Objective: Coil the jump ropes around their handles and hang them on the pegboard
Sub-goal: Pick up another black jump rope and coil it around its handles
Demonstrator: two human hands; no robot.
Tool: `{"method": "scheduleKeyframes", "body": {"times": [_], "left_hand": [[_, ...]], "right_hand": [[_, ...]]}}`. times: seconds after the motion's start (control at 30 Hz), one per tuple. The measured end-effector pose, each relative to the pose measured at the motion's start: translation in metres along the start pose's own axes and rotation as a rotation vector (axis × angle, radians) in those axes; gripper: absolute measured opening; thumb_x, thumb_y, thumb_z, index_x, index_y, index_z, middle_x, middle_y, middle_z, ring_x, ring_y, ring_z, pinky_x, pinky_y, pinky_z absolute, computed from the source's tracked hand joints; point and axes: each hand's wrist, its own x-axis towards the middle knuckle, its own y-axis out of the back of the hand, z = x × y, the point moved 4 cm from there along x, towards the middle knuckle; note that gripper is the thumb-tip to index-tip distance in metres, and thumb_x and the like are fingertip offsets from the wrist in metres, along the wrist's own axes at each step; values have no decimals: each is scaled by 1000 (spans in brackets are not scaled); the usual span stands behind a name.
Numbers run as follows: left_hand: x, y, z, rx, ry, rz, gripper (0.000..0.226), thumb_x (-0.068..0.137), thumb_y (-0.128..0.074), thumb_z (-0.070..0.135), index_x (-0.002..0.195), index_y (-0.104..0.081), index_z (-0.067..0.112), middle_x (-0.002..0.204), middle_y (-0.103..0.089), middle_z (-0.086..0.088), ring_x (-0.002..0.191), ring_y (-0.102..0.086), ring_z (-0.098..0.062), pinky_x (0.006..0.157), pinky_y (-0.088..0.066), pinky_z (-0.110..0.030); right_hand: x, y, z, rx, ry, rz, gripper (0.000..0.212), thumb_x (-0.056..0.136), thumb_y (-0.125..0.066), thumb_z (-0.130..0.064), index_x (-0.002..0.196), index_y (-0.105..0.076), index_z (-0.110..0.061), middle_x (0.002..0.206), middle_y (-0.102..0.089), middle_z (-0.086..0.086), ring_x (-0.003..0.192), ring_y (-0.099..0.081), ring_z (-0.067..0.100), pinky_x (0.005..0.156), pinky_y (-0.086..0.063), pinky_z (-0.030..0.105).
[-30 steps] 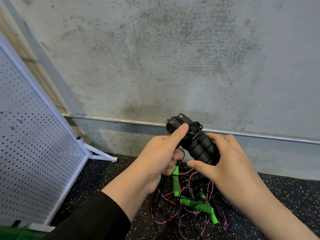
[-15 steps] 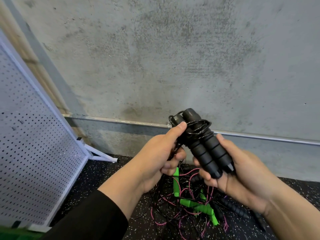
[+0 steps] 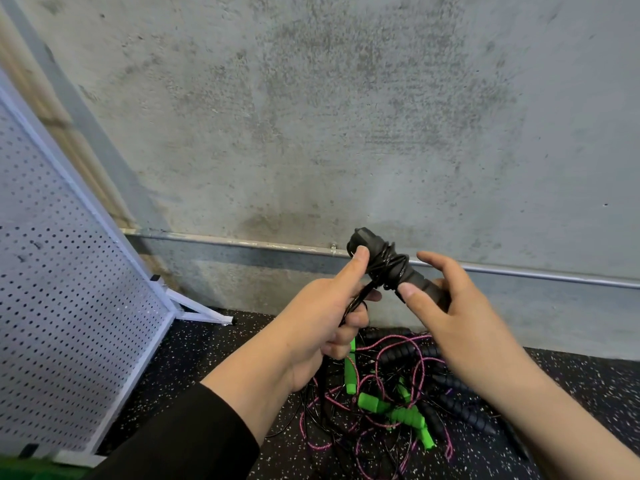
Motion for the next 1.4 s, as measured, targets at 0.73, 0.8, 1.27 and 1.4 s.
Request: {"method": "scheduleKeyframes", "body": {"times": [0.73,0.8,1.27,1.4], "left_hand": [[-6,4,12,-182,-143,44,39,93,-54,60,85,-52,22,60,-38,3,46,-16,-9,45,-13,-24],[-6,4,12,-193,-147,20,40,93,-53,61,86,-53,22,61,-38,3,46,-17,-9,45,-13,-25],[-5,9,4,15,51,2,94,79,-35,91,120,-68,13,68,-46,2,44,-21,-10,45,-18,-25],[-6,7,4,4,36,27,92,80,-37,89,113,-72,11,62,-46,3,44,-19,-9,45,-16,-25]], "right_hand": [[-14,-7,-4,1004,-473,-699,65,98,-45,-64,124,-70,-10,101,-66,31,68,-67,34,63,-60,38],[-13,-10,-3,1099,-443,-743,59,96,-55,-58,129,-65,-10,92,-60,24,65,-59,27,60,-55,34],[-4,2,-10,511,-32,-50,26,101,-47,-40,102,-71,-31,74,-61,6,59,-53,19,60,-48,27],[2,15,-6,103,54,28,16,100,-52,-37,112,-61,-43,68,-57,-8,50,-48,-1,52,-39,17]]}}
